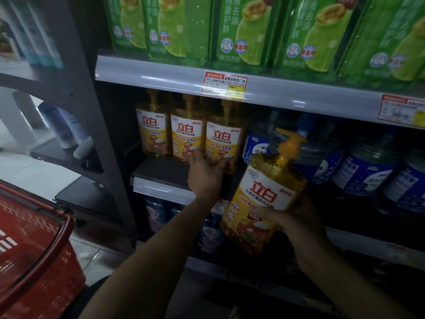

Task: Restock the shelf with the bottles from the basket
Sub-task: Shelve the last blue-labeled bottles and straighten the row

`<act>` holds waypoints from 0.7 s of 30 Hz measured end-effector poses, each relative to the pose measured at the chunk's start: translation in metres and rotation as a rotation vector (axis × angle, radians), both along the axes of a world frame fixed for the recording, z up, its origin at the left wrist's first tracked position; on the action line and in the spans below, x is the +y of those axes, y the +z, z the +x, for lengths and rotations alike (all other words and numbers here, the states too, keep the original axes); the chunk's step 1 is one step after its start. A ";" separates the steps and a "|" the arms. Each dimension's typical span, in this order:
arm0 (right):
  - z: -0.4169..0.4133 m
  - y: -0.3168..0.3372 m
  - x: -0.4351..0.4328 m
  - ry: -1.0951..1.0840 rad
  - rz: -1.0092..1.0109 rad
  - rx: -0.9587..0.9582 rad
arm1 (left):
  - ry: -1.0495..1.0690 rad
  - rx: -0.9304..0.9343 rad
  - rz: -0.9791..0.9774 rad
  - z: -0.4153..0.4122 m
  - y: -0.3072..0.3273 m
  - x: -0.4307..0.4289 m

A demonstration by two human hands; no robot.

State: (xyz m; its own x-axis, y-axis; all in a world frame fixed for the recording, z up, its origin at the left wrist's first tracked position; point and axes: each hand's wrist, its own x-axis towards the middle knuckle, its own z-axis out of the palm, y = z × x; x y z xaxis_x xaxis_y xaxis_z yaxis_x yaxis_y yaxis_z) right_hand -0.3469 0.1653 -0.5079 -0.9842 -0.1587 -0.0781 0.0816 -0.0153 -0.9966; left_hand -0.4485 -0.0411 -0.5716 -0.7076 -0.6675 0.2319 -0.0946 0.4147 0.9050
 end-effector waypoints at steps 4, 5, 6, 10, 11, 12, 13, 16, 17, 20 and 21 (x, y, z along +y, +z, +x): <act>0.002 0.001 -0.003 -0.022 -0.005 0.010 | -0.011 -0.006 -0.013 0.004 0.003 0.001; 0.001 0.001 -0.004 -0.013 -0.004 0.017 | -0.015 -0.005 -0.010 0.004 0.005 0.000; 0.002 0.003 -0.006 -0.006 -0.001 0.010 | -0.023 -0.003 -0.002 0.003 0.004 -0.001; 0.001 0.006 -0.008 -0.025 0.016 -0.014 | -0.097 0.045 0.176 0.008 0.005 -0.007; 0.001 0.007 -0.008 -0.024 0.013 -0.017 | -0.104 0.066 0.243 0.012 0.007 -0.010; 0.001 0.008 -0.007 -0.024 0.010 -0.018 | -0.114 0.082 0.294 0.017 0.009 -0.012; 0.001 0.009 -0.007 -0.020 0.008 -0.021 | -0.135 0.085 0.328 0.023 0.013 -0.015; 0.000 0.010 -0.008 -0.020 0.013 -0.023 | -0.294 0.018 0.377 0.043 0.027 -0.020; 0.000 0.010 -0.008 -0.018 0.022 -0.021 | -0.357 -0.008 0.393 0.051 0.033 -0.021; 0.001 0.009 -0.009 0.000 0.025 -0.013 | -0.527 -0.093 0.479 0.077 0.050 -0.019; 0.002 0.010 -0.010 0.010 0.023 -0.007 | -0.585 -0.131 0.504 0.087 0.056 -0.017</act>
State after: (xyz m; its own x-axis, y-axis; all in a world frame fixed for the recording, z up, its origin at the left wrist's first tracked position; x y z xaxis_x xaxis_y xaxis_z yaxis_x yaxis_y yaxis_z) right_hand -0.3453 0.1549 -0.4982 -0.9820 -0.1665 -0.0890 0.0888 0.0087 -0.9960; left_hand -0.3612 -0.0583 -0.5153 -0.9774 -0.1805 -0.1100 -0.1068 -0.0274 0.9939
